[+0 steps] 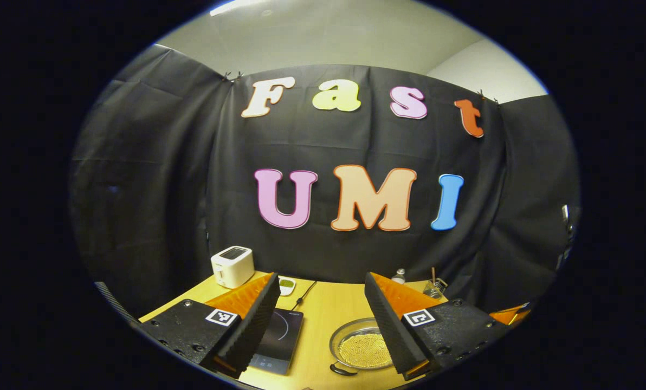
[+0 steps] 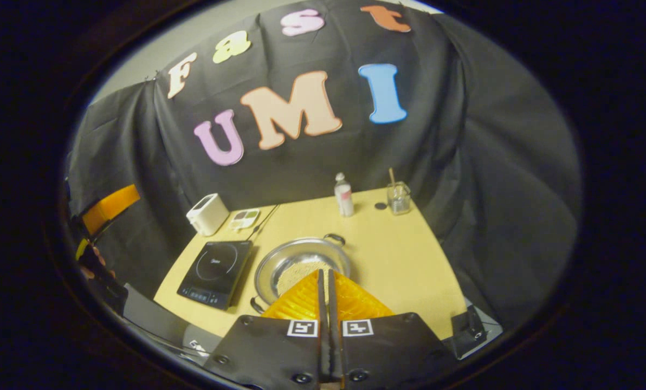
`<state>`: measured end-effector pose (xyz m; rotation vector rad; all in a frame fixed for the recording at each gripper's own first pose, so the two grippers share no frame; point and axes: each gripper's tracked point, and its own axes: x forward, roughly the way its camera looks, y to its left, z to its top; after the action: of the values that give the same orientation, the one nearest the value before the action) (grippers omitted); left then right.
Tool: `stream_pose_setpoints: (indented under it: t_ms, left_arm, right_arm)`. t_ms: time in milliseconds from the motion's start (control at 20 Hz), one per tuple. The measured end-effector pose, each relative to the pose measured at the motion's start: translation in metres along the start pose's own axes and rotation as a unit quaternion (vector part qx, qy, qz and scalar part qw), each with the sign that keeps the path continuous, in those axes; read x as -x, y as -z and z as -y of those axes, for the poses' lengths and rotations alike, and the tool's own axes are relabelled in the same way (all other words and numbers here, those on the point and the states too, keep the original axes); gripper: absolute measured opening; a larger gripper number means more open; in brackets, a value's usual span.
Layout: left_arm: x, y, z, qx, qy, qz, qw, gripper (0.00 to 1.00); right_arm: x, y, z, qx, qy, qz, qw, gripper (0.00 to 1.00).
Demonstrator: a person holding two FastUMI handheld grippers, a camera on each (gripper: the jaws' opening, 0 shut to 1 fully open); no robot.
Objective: First push the handle of the pot to place it horizontally, then grasp the pot with both hands and set it on the induction cooktop.
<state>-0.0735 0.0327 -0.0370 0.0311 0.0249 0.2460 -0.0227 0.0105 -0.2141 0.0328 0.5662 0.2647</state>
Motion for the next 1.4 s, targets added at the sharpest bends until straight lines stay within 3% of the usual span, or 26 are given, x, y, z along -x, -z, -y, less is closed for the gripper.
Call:
stream_pose_setpoints:
  t_ms: [300,400,450,650,700,1000,1200,1400]
  left_arm:
    - [-0.016,0.004,-0.055,-0.002,-0.047,-0.003,0.999,0.92]
    - [-0.024,0.008,-0.070,0.000,-0.051,-0.011,0.999,0.92]
    - [-0.028,0.010,-0.077,0.003,-0.049,-0.013,0.999,0.96]
    - [-0.046,0.025,-0.100,-0.006,-0.041,-0.029,0.999,0.92]
    - [-0.050,0.028,-0.105,-0.009,-0.038,-0.032,0.999,0.96]
    - [-0.075,0.050,-0.136,-0.011,-0.024,-0.058,0.998,0.96]
    - [-0.089,0.064,-0.150,-0.017,-0.013,-0.072,0.997,0.92]
    - [-0.103,0.078,-0.154,-0.010,0.005,-0.088,0.996,0.96]
  right_arm:
    - [-0.046,0.067,-0.045,0.016,-0.033,-0.111,0.993,0.03]
    - [-0.060,0.101,-0.054,0.017,-0.028,-0.165,0.986,0.00]
    - [-0.065,0.117,-0.060,0.018,-0.026,-0.190,0.981,0.00]
    - [-0.089,0.177,-0.075,0.014,-0.006,-0.263,0.965,0.00]
    - [-0.096,0.187,-0.077,0.013,0.000,-0.274,0.962,0.03]
    - [-0.133,0.224,-0.084,0.005,0.046,-0.310,0.950,0.03]
    - [-0.152,0.233,-0.086,0.010,0.074,-0.321,0.944,0.03]
    - [-0.162,0.233,-0.096,0.001,0.084,-0.321,0.943,0.00]
